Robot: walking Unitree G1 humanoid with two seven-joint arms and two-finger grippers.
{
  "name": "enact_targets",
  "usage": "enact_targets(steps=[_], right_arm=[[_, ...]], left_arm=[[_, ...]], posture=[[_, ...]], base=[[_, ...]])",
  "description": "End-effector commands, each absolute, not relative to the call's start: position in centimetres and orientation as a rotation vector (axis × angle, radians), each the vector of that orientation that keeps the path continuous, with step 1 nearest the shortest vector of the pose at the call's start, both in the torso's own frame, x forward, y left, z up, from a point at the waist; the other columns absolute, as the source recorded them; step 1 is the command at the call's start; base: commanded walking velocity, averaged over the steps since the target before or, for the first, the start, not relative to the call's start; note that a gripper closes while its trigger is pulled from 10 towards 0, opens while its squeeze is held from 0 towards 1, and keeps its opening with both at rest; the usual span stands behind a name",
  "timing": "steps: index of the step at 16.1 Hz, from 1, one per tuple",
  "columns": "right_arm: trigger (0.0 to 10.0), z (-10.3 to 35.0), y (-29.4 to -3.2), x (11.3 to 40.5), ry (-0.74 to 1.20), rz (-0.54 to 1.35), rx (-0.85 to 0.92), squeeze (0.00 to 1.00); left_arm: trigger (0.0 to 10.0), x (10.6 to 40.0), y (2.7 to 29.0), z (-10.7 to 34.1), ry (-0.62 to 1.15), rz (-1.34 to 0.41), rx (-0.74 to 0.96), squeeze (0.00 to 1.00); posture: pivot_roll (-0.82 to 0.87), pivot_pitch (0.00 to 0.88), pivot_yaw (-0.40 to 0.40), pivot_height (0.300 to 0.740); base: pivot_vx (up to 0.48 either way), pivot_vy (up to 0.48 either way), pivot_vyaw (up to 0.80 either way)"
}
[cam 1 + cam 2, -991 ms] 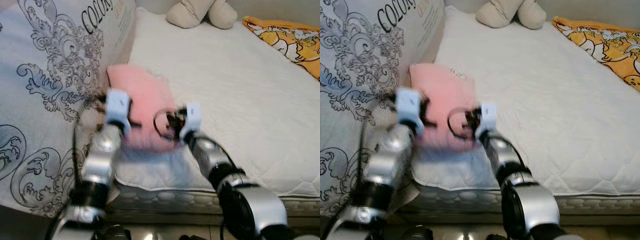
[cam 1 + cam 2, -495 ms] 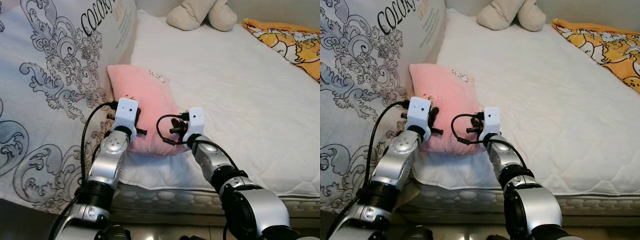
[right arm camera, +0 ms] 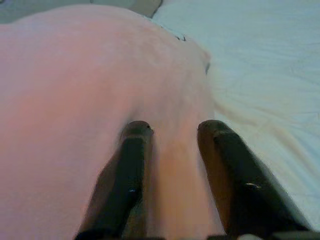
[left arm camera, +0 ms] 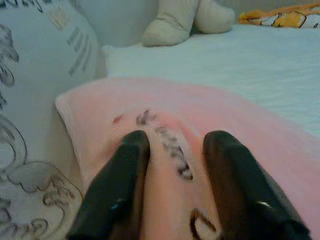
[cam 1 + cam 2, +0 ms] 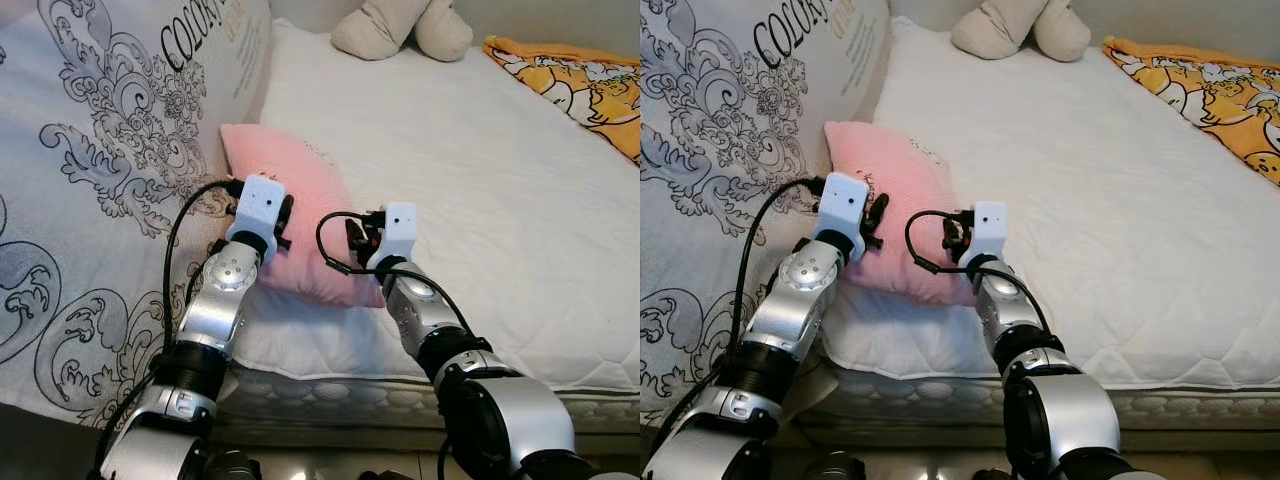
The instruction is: Clean up the room
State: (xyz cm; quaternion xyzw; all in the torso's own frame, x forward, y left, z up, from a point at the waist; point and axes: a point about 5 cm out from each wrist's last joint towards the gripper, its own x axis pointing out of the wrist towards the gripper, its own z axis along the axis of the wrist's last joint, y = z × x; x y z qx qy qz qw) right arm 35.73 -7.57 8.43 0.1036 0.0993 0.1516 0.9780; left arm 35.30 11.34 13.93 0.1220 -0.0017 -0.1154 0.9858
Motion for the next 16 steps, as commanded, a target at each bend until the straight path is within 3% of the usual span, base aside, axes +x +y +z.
enact_targets(steps=[1,6,9,10,11,16], right_arm=[[10.0,9.0,-7.6,35.9,0.168,0.293,0.215,1.00],[10.0,9.0,-7.4,35.7,0.138,0.288,0.223,1.00],[10.0,11.1,-8.9,35.9,-0.056,0.206,0.091,1.00],[10.0,11.4,-9.7,35.5,-0.112,0.170,0.051,0.46],[10.0,11.5,-10.9,34.7,-0.162,0.122,0.000,0.00],[10.0,10.9,-15.0,30.1,-0.229,-0.047,-0.043,0.00]], left_arm=[[10.0,35.5,10.7,14.4,-0.028,-0.253,0.266,1.00],[10.0,36.6,11.6,16.4,-0.090,-0.234,0.288,1.00],[10.0,36.7,11.9,17.8,-0.100,-0.235,0.204,1.00],[10.0,36.2,11.7,17.7,-0.103,-0.248,0.174,0.00],[10.0,35.6,11.5,17.7,-0.115,-0.265,0.140,0.00],[10.0,31.9,9.6,17.3,-0.176,-0.427,0.019,0.00]], posture=[[0.12,0.014,-0.074,0.740],[0.12,0.005,-0.068,0.740],[0.12,0.000,-0.069,0.740],[0.12,0.000,-0.071,0.740],[0.11,0.000,-0.072,0.740],[0.09,0.000,-0.071,0.740]], base=[[0.000,0.000,0.00],[0.000,0.000,0.00],[0.000,0.000,0.00],[0.000,0.000,0.00],[0.000,0.000,0.00],[0.000,0.000,0.00]])
